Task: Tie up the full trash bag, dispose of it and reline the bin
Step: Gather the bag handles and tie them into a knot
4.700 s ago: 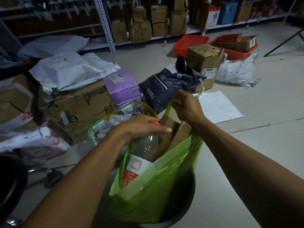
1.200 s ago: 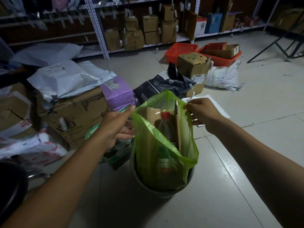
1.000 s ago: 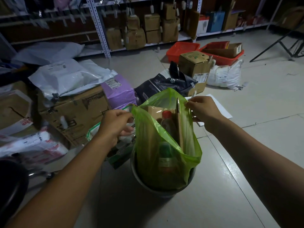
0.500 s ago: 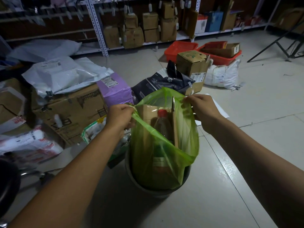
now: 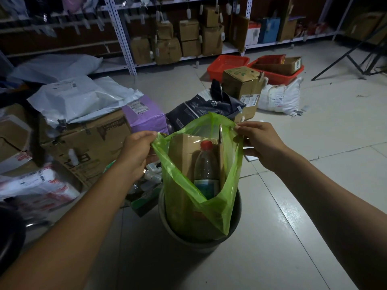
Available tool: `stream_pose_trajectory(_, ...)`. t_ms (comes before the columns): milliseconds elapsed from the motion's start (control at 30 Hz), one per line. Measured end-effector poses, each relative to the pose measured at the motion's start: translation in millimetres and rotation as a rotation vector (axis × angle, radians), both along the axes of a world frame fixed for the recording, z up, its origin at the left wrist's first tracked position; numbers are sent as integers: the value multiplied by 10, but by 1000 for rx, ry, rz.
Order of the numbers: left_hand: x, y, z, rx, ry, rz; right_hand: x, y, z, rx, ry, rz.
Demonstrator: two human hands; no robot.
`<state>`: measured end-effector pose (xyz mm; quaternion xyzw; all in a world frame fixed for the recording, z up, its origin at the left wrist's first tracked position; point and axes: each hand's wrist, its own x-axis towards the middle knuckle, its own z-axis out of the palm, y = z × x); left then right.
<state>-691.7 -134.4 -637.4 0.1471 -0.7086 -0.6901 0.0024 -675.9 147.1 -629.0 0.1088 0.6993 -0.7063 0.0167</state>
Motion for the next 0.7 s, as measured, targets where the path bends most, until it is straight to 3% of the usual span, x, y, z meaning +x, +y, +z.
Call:
stream_pose_trajectory(200, 20, -70, 7, -39, -87, -71, 44, 131, 3, 48, -57, 100)
stream_pose_trajectory(433, 65, -92, 39, -238, -221, -214, 131, 176, -20, 264, -152, 234)
stream_pose_trajectory(567, 99, 5, 48, -208, -169, -243, 142, 133, 18, 257, -108, 216)
stream_pose_trajectory(700, 92, 83, 73, -310, -40, -169, 136, 116, 78, 169, -94, 217)
